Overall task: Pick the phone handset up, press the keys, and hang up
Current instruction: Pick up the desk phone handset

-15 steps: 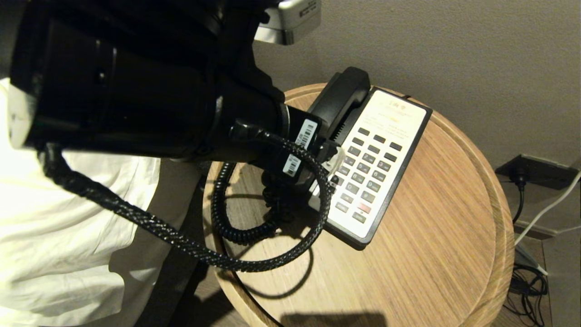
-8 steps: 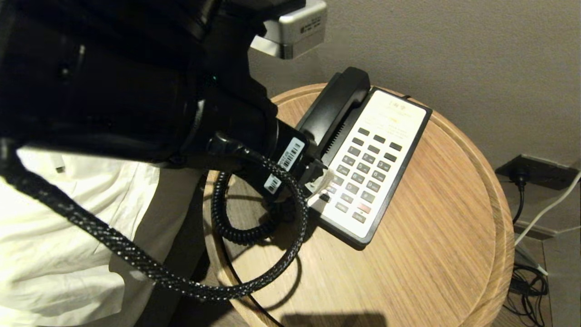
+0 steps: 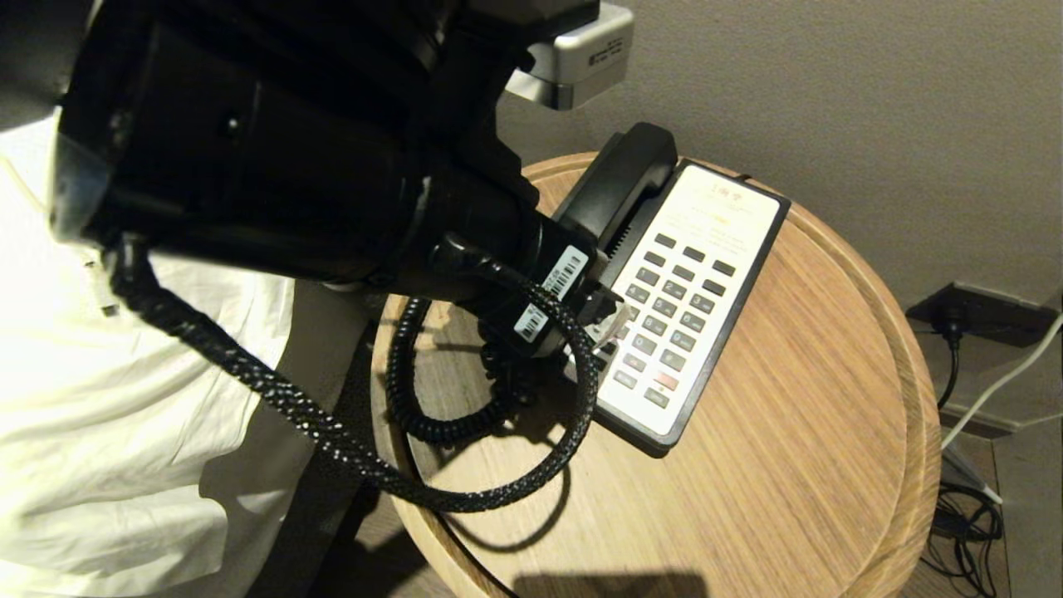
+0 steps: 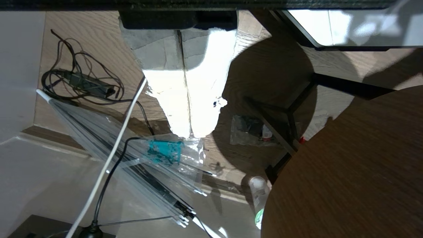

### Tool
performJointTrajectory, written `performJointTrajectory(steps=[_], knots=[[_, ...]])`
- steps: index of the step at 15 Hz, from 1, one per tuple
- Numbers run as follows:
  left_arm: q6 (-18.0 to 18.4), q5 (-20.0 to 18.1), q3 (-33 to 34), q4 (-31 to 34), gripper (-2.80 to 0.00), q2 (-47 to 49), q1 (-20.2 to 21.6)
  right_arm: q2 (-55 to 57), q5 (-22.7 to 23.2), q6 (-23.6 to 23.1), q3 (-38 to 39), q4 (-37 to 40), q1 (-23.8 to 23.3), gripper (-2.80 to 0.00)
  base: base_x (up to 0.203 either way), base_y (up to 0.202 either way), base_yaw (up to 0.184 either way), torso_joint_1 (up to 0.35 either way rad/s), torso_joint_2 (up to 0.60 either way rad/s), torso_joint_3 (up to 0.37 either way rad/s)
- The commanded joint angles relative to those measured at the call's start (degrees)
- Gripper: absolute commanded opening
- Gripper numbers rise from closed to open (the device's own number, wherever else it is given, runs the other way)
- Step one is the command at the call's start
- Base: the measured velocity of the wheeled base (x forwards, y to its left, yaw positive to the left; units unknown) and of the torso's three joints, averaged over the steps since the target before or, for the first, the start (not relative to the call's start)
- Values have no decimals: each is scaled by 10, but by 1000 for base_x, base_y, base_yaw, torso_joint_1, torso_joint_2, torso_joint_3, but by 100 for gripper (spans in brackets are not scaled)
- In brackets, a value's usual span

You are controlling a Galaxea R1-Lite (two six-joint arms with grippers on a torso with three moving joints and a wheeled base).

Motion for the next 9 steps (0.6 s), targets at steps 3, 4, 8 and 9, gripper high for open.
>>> performJointTrajectory(steps=[3, 4, 8, 9], knots=[[-1, 2, -1, -6, 0, 15, 23, 0, 0, 0, 0, 0, 0, -280, 0, 0, 0, 0, 0, 0], [-1, 2, -1, -8, 0, 16, 28, 0, 0, 0, 0, 0, 0, -280, 0, 0, 0, 0, 0, 0], [-1, -1, -3, -17, 0, 24, 30, 0, 0, 0, 0, -1, 0, -280, 0, 0, 0, 0, 0, 0], [-1, -1, -3, -22, 0, 26, 30, 0, 0, 0, 0, 0, 0, -280, 0, 0, 0, 0, 0, 0]])
